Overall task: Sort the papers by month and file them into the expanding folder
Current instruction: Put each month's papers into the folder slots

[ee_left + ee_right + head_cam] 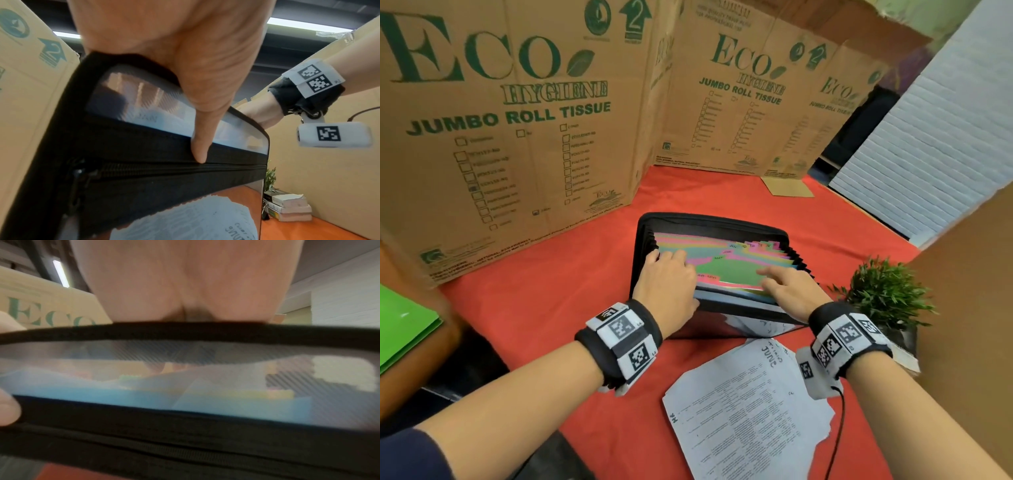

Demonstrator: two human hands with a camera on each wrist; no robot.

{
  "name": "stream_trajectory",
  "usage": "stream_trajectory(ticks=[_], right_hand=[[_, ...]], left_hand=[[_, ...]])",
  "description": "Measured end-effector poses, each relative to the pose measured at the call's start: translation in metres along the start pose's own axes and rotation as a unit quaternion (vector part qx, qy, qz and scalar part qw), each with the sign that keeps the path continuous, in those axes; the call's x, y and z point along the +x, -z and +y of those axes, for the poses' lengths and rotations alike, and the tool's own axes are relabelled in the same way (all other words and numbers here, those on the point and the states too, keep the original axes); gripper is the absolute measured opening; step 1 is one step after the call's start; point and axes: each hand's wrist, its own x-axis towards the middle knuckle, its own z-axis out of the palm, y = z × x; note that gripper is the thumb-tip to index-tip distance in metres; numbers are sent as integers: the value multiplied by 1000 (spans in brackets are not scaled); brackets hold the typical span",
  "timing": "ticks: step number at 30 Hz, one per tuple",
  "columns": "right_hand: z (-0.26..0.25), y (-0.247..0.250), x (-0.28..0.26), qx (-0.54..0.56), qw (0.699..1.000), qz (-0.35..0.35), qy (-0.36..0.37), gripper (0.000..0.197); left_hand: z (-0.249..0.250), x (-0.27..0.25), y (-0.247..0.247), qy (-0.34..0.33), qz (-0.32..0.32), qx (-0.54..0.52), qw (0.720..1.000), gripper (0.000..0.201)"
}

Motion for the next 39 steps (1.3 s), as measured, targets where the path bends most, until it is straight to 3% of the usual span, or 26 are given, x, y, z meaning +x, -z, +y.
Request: stream_trajectory(ticks=[2,3,5,6,7,8,10,12,13,15,17,19,23,24,26,28,29,31,34,39], right_hand=[[14,-3,-5,59,989,133,18,30],[21,-5,-11,99,968,231,15,25],[37,-16,-29,181,882,434,-44,18],[47,-27,-40,210,833,500,-105,17],[56,-41,-50,231,800,524,-176,16],[71,-62,-57,245,793,496,-254,15],[99,-112,-70,238,832,312,-392,24],[128,-165,-84,199,851,95,-477,53],[142,-188,-91,175,843,25,-509,74],[158,-215,-104,134,815,-49,-561,111],[148,-214,-116,126,793,-32,-596,123],[141,-209,-120,169,766,7,-620,121],[154,-217,-121,270,733,44,-622,133],[156,-218,-123,278,731,64,-620,130],[150,-210,-134,281,727,136,-612,94],[157,-207,-139,275,740,192,-583,53],[160,-207,-140,275,753,202,-563,46],[164,-206,-139,261,791,209,-513,47],[169,-200,-134,180,855,152,-461,56],[183,-196,-126,103,896,40,-430,40]], left_hand=[[0,0,1,-9,3,0,1000,40],[-1,-1,2,-13,6,-2,1000,39],[-2,-2,1,-19,17,-12,1000,38],[-1,-3,1,-22,24,-20,999,39],[-1,-3,1,-23,29,-26,999,39],[0,-4,1,-24,32,-27,999,40],[0,-4,0,-24,34,-19,999,37],[0,-3,-1,-27,32,-14,999,34],[-1,-3,-2,-30,32,-13,999,33],[-2,-4,-4,-33,34,-19,999,32],[-2,-7,-6,-38,37,-25,998,30],[-2,-9,-7,-45,41,-26,998,27],[-1,-10,-9,-40,51,-26,998,26],[-1,-10,-8,-40,52,-25,998,26],[-1,-9,-8,-39,51,-23,998,27],[-1,-8,-7,-38,46,-24,998,28],[-1,-8,-7,-37,44,-26,998,28],[-1,-8,-8,-36,42,-26,998,28],[-1,-9,-8,-36,43,-22,998,28],[0,-13,-10,-35,46,-24,998,26]])
